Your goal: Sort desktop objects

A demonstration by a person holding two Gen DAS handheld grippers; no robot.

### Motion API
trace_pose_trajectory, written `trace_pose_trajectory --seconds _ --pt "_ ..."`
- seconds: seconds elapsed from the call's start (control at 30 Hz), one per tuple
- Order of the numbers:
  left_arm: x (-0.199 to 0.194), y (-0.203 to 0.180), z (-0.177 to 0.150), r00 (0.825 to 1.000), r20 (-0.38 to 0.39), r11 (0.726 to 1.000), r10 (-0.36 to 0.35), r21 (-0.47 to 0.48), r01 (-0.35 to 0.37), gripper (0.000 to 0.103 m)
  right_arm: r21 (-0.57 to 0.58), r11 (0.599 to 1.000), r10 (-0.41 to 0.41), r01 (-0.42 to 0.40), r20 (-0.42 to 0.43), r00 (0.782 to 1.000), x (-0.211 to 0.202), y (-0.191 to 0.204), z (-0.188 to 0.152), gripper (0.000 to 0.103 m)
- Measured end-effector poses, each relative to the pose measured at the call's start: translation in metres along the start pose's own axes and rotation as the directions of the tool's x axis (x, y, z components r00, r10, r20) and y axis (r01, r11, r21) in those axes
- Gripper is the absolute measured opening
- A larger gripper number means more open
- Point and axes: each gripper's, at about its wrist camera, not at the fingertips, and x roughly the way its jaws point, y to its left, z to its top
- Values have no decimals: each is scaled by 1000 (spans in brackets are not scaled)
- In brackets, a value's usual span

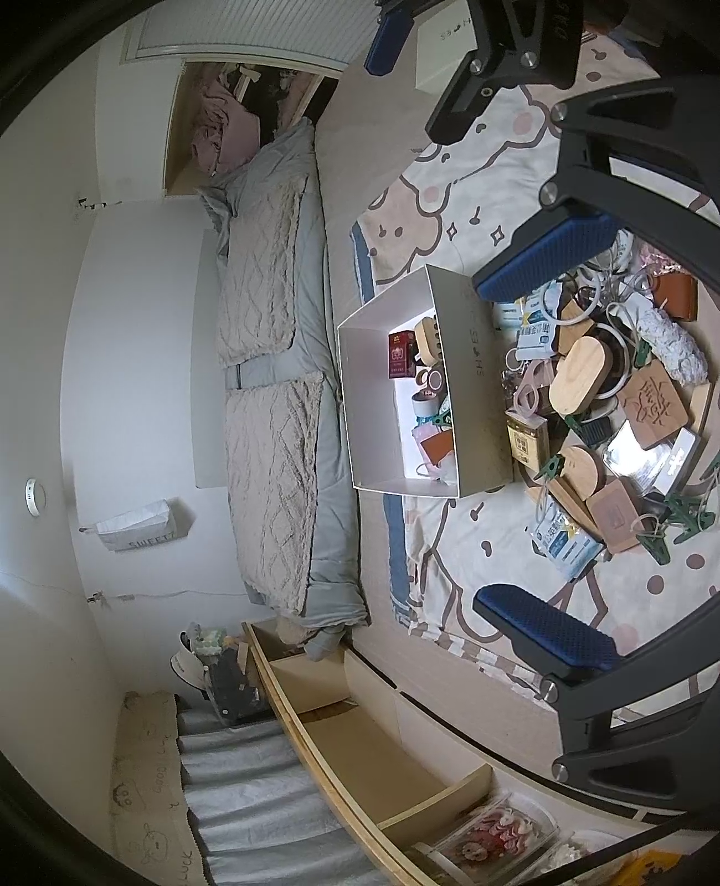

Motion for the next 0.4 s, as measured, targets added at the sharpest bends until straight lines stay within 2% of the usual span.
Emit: trace_pose_trajectory --seconds 0.4 --pt "0 -1 -1 1000 0 1000 -10 1 10 103 0 1000 2 -2 -4 1000 1 -1 -3 103"
